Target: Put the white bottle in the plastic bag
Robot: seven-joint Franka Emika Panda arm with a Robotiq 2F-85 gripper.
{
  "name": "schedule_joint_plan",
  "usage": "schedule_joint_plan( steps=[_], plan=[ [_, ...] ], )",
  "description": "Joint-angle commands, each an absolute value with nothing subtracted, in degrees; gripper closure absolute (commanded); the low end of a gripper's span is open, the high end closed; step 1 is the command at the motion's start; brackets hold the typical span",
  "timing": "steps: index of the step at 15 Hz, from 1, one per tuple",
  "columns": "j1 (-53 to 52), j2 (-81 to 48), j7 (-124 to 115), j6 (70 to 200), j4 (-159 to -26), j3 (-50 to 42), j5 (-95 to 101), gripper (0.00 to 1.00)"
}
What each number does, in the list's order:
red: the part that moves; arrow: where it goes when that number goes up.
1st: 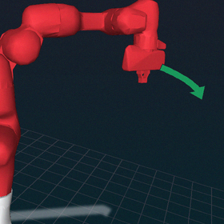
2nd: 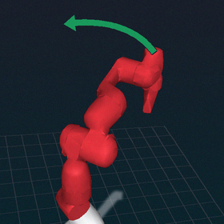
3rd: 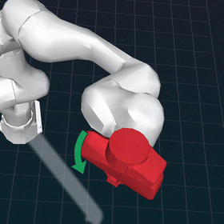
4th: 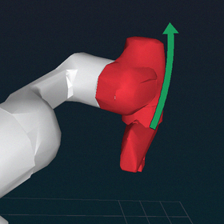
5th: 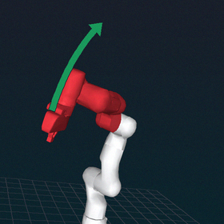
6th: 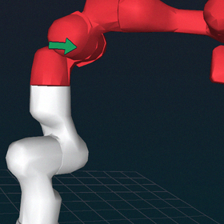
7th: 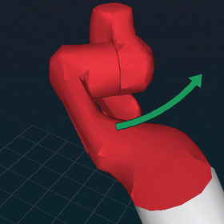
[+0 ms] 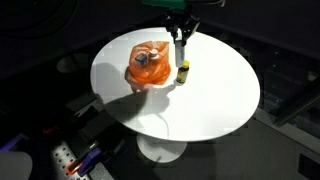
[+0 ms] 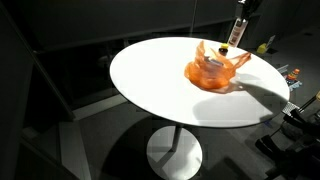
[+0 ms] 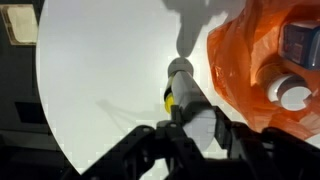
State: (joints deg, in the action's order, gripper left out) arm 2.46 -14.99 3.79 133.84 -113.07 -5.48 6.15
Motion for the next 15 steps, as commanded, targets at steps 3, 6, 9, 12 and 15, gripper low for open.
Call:
schedule_joint_plan(
  steps=[3,6,9,12,15],
  plan=[
    [2.2,-9.2,9.7,135.2,-117.7,-1.9,5.3,0.89],
    [2.4,-7.9,13.5,135.2,-118.7,-0.7,4.1,0.90],
    [1.9,-9.6,11.9,134.0,-117.2,-0.8,5.2,0.90],
    [1.9,-9.8,12.1,134.0,-117.3,-0.8,5.2,0.66],
    [2.1,-11.2,11.8,134.1,-116.6,-1.2,6.0,0.90]
  ],
)
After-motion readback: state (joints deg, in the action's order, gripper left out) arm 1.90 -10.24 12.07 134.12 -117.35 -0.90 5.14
